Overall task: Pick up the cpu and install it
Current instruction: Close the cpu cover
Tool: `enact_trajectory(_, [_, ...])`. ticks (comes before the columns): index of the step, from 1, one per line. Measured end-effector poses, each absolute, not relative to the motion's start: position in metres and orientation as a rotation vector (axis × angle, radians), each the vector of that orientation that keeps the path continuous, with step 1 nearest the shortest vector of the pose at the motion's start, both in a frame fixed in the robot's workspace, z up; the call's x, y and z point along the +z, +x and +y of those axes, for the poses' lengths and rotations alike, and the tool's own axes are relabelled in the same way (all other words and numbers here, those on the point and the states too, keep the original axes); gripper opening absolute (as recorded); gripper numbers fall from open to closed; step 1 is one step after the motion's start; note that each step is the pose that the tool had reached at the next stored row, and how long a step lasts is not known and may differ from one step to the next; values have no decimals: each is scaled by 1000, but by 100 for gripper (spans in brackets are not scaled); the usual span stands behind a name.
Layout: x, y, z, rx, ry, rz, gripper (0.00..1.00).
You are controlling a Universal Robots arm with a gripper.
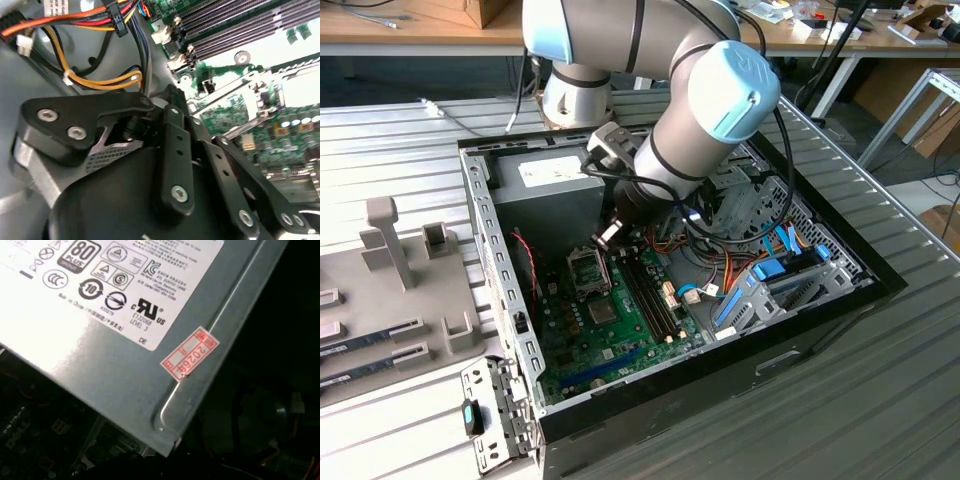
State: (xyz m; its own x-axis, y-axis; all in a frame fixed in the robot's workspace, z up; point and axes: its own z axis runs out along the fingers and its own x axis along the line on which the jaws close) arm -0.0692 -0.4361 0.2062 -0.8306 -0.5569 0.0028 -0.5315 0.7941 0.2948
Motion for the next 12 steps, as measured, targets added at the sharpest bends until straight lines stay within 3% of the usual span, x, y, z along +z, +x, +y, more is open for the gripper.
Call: enact_trajectory(12, [205, -69, -445, -430, 954, -2859, 11])
